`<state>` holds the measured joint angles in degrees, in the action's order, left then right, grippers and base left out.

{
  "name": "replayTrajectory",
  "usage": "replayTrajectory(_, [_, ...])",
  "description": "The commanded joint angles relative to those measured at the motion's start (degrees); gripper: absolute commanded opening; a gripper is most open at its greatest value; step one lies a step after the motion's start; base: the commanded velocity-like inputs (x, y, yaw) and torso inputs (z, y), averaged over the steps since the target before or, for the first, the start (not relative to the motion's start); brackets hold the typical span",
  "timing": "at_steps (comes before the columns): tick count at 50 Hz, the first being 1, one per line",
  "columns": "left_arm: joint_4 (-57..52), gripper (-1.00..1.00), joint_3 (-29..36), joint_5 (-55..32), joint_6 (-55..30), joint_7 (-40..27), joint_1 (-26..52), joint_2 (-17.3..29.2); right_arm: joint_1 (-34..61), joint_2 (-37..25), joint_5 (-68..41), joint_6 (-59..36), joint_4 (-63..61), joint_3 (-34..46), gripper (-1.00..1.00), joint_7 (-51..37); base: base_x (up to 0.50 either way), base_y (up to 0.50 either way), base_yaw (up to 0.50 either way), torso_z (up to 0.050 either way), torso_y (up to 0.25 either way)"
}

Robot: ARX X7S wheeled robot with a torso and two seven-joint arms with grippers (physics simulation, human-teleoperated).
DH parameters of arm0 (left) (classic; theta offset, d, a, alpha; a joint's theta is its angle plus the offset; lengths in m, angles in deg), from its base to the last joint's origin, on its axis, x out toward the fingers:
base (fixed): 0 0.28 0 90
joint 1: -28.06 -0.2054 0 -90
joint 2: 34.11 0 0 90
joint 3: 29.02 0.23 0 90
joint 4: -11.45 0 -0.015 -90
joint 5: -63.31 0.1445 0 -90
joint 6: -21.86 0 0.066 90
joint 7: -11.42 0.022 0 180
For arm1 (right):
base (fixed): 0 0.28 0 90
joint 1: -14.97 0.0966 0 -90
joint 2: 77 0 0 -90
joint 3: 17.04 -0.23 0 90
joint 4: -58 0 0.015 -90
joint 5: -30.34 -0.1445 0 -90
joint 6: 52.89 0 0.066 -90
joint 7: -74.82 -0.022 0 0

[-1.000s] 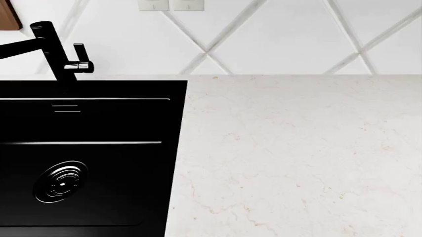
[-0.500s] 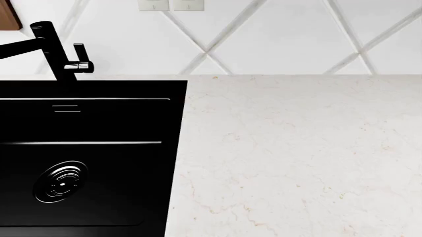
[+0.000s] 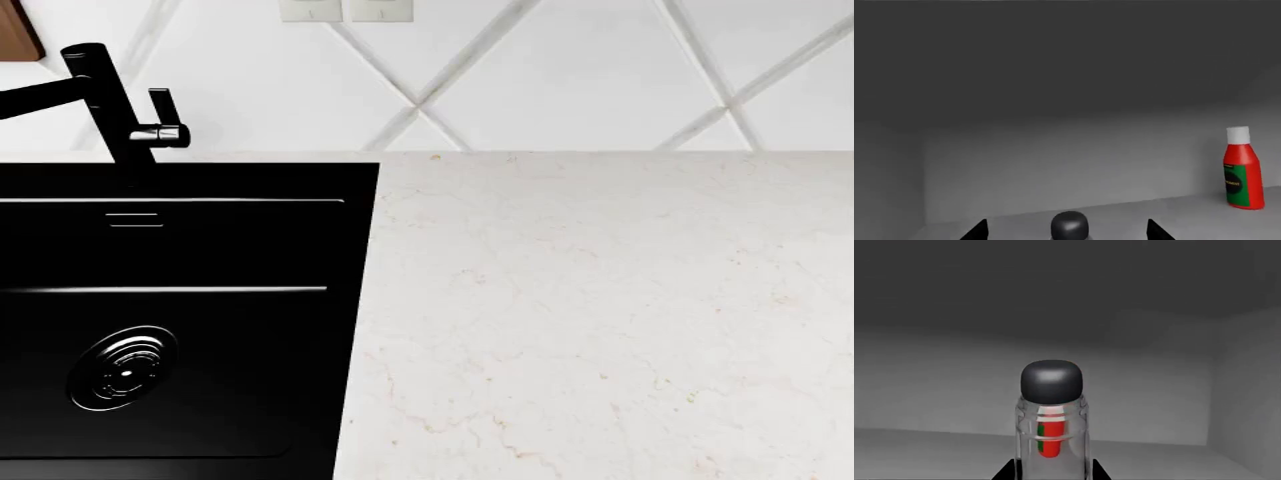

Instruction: Pick and place the shaker into the drawer. Then close the cabinet.

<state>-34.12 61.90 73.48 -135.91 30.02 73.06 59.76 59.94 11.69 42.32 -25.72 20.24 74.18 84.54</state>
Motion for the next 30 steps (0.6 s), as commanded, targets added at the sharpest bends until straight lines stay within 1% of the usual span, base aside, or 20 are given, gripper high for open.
replayTrajectory(1, [1.4,1.0,0.0,-1.5,-3.7,-3.5,0.0,0.5,0.0,-0.1,0.5,0.6,0.8,0.3,-1.0,0.7,0.0,0.0,0.0,0.0,0.0])
replayTrajectory(11, [3.5,1.0,0.1,-0.7,-3.0,-4.9,0.0,0.2,0.0,-0.7,0.4,0.4,0.9,0.2,-1.0,0.8,0.0,0.0,0.0,0.0,0.0])
replayTrajectory(16, [6.2,1.0,0.4,0.3,-2.8,-4.6,0.0,0.1,0.0,-0.9,0.5,0.0,0.3,0.2,-1.0,1.0,0.0,0.0,0.0,0.0,0.0])
replayTrajectory(23, [8.4,1.0,0.4,-0.5,-1.7,-4.5,0.0,0.0,0.0,-1.1,0.1,0.4,0.9,0.2,-1.0,0.9,0.0,0.0,0.0,0.0,0.0])
replayTrajectory(30, [12.6,1.0,0.2,-2.0,1.3,-5.0,0.0,-0.3,0.0,-1.3,-0.5,1.5,2.4,0.2,-1.0,0.5,0.0,0.0,0.0,0.0,0.0])
